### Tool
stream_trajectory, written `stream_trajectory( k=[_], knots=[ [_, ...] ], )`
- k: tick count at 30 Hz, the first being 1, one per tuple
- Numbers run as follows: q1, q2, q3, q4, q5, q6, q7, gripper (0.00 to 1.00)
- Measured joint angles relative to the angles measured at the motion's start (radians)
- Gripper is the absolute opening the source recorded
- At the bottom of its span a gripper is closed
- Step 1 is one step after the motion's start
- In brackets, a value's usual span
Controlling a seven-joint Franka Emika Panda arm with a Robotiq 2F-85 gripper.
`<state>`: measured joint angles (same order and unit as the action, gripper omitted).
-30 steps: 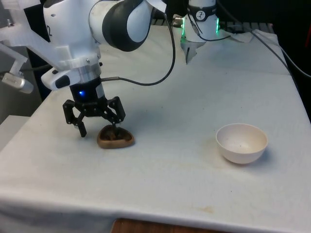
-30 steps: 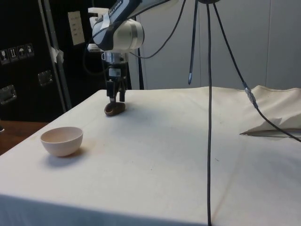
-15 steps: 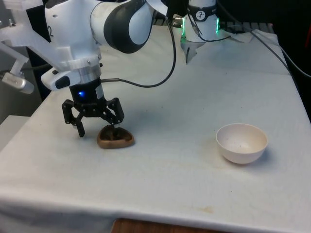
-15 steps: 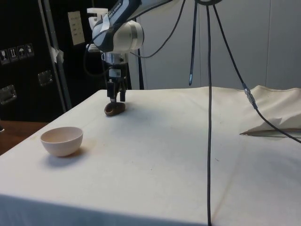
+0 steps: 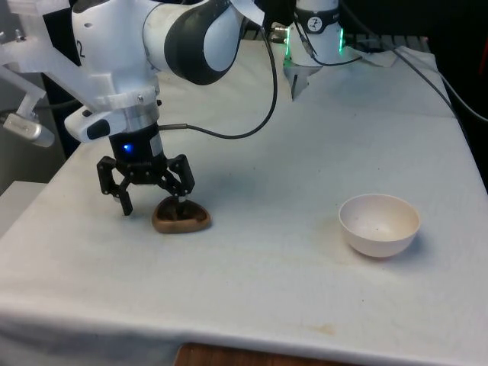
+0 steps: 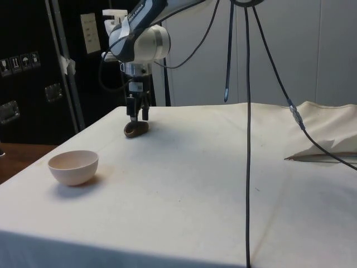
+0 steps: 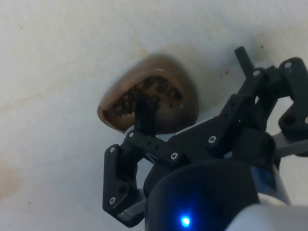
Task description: Pour the coffee beans from the cup into the bowl.
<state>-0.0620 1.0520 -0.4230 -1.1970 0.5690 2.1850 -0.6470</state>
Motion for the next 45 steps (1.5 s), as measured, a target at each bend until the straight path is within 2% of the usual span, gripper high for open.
stream_trajectory(
  k=[2, 3, 7, 8, 10, 11, 16, 17, 32, 45],
  knots=[
    [0.000, 0.000, 0.000, 0.000, 0.000, -0.001, 0.000, 0.89],
    [0.000, 0.000, 0.000, 0.000, 0.001, -0.001, 0.000, 0.89],
    [0.000, 0.000, 0.000, 0.000, 0.001, -0.001, 0.000, 0.66],
    [0.000, 0.000, 0.000, 0.000, 0.001, -0.001, 0.000, 0.55],
    [0.000, 0.000, 0.000, 0.000, 0.001, -0.001, 0.000, 0.41],
    [0.000, 0.000, 0.000, 0.000, 0.001, -0.001, 0.000, 0.41],
    [0.001, -0.001, 0.000, 0.001, 0.003, -0.003, 0.000, 0.14],
    [0.001, -0.002, 0.000, 0.002, 0.003, -0.004, 0.000, 0.04],
    [0.000, -0.007, -0.003, 0.003, 0.005, -0.015, -0.002, 0.02],
    [0.006, -0.057, -0.006, 0.000, 0.005, -0.062, 0.000, 0.02]
  ],
)
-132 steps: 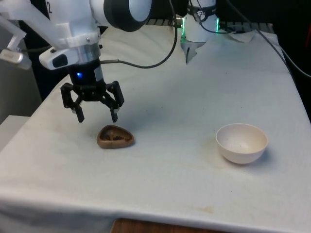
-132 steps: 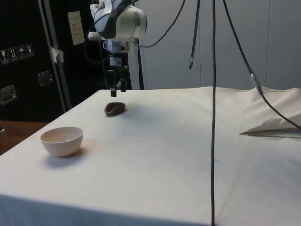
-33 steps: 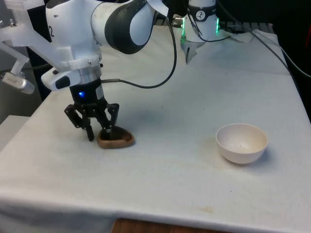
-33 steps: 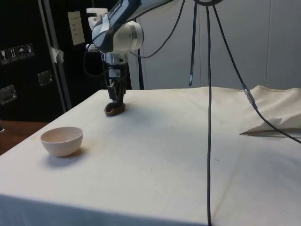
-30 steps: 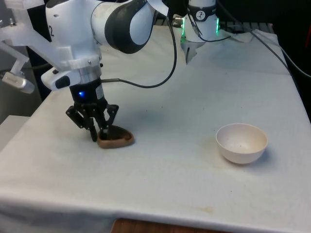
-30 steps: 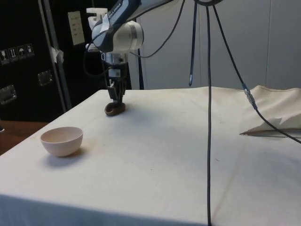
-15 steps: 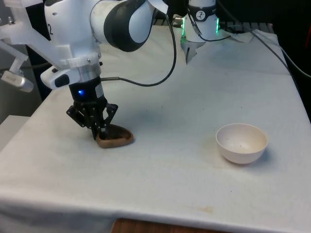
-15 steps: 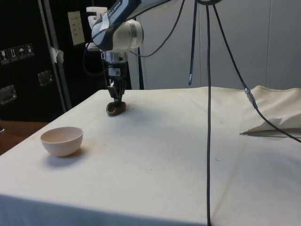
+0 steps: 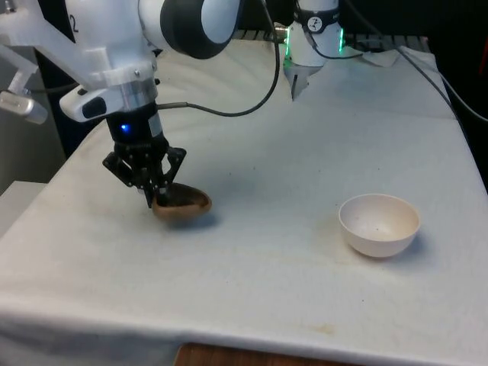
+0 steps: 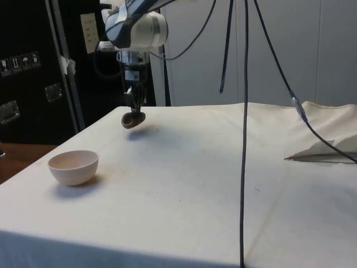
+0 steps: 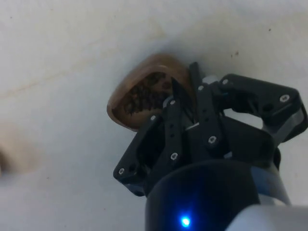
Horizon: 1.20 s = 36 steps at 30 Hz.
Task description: Pour the coffee beans from the cup into the bowl.
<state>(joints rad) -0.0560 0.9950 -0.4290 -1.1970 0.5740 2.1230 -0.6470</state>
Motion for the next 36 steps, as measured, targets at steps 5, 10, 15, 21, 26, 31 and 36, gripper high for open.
stream_trajectory(
  k=[5, 10, 15, 21, 26, 31, 36],
  knots=[
    [0.006, -0.020, -0.002, -0.002, -0.001, -0.019, 0.004, 0.02],
    [0.014, -0.044, -0.003, -0.009, -0.005, -0.034, 0.011, 0.02],
    [0.022, -0.067, -0.003, -0.013, -0.011, -0.053, 0.020, 0.02],
    [0.031, -0.094, -0.003, -0.013, -0.016, -0.076, 0.030, 0.02],
    [0.039, -0.118, -0.003, -0.013, -0.030, -0.096, 0.044, 0.02],
    [0.051, -0.138, -0.003, -0.013, -0.041, -0.107, 0.059, 0.02],
    [0.063, -0.157, -0.003, -0.013, -0.055, -0.122, 0.076, 0.02]
  ],
)
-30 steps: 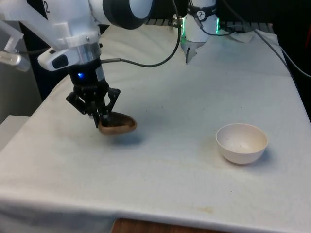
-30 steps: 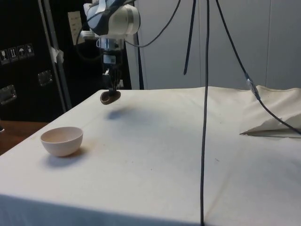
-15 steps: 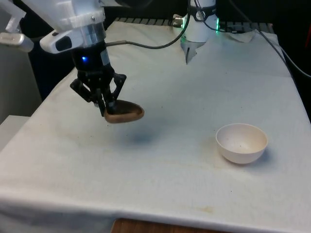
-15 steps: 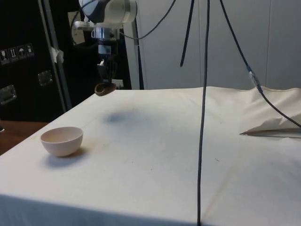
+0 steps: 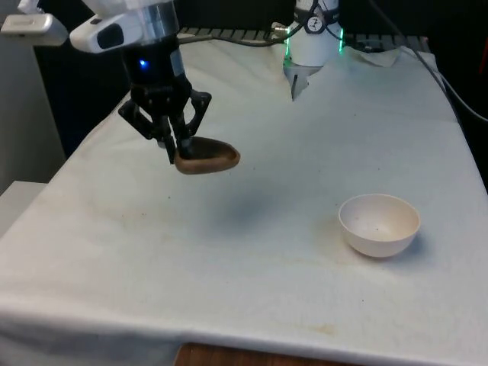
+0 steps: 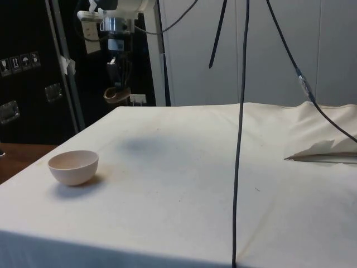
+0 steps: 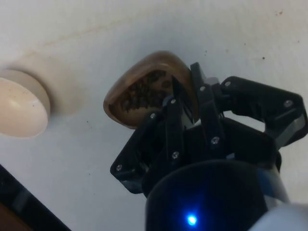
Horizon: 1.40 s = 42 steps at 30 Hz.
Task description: Pour the coffee beans from the cup into the bowl.
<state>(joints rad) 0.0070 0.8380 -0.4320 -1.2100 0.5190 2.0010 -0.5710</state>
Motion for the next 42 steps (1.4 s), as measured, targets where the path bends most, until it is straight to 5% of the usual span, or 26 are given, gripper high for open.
stream_trajectory(
  k=[31, 42],
  knots=[
    [0.078, -0.092, 0.009, 0.003, -0.095, -0.045, 0.111, 0.02],
    [0.101, -0.126, 0.033, 0.005, -0.157, -0.055, 0.167, 0.02]
  ],
)
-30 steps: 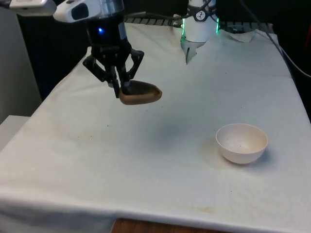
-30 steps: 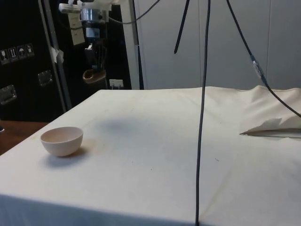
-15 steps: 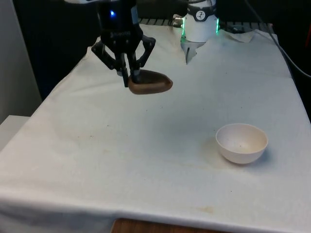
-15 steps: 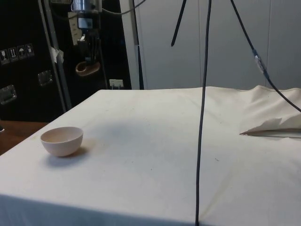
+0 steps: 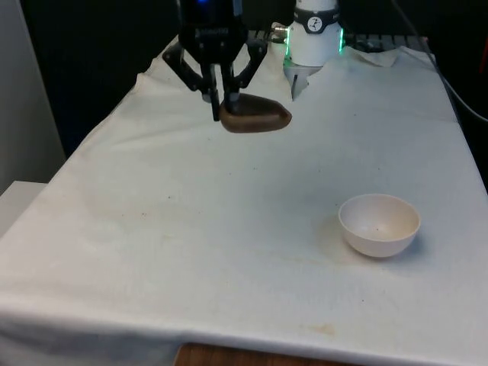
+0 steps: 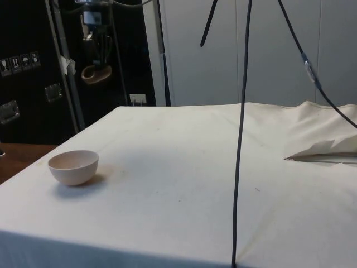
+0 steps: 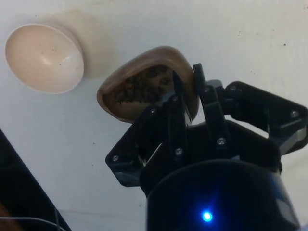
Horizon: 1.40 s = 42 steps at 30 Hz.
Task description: Pour the coffee beans from the cup into the bowl.
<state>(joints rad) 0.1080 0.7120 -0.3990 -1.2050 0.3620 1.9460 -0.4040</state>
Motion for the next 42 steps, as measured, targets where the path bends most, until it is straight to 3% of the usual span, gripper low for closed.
stream_trajectory(
  k=[9, 42],
  knots=[
    [0.014, -0.026, 0.031, 0.000, -0.056, -0.003, 0.050, 0.02],
    [0.036, -0.056, 0.171, 0.011, -0.300, -0.004, 0.230, 0.02]
  ],
)
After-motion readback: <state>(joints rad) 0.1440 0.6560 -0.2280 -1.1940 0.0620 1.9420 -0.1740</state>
